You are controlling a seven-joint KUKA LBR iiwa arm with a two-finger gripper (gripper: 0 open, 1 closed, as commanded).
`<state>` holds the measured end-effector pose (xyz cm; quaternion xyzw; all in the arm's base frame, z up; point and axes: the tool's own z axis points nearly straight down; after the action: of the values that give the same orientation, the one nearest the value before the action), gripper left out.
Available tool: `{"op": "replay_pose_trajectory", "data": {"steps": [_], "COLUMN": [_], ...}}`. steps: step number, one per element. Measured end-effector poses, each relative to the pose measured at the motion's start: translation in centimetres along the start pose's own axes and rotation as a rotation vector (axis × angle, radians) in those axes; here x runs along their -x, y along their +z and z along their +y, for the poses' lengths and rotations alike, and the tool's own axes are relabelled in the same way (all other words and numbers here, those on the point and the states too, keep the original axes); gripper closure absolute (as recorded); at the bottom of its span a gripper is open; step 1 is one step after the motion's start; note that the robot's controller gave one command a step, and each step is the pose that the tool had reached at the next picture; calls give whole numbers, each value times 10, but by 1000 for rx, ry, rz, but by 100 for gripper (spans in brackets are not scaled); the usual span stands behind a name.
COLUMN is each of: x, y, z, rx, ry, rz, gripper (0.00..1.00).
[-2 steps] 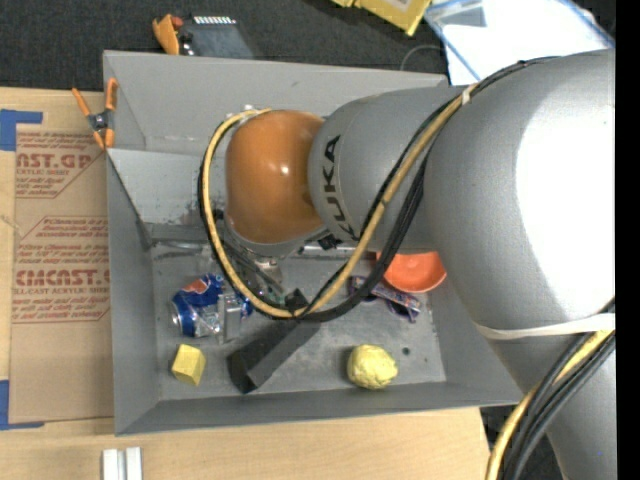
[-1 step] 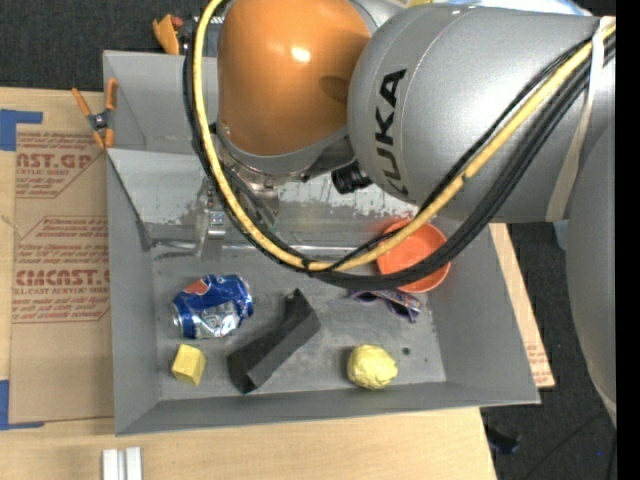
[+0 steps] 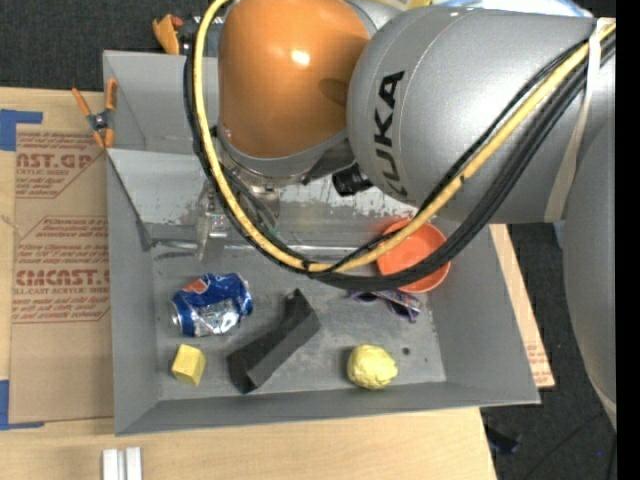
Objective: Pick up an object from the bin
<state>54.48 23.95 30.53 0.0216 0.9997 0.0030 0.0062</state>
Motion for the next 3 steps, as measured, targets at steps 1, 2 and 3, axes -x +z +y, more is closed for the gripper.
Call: {"op": "replay_pose_trajectory", "data": {"steps": [1,2,3], "x": [10,10,10], "y": [15,36,106], "z": [-17,-23,-11], "rx": [3,0,2], "ry": [129,86,-146], "rz": [-3,-2,-7], "gripper": [100,100,100]}}
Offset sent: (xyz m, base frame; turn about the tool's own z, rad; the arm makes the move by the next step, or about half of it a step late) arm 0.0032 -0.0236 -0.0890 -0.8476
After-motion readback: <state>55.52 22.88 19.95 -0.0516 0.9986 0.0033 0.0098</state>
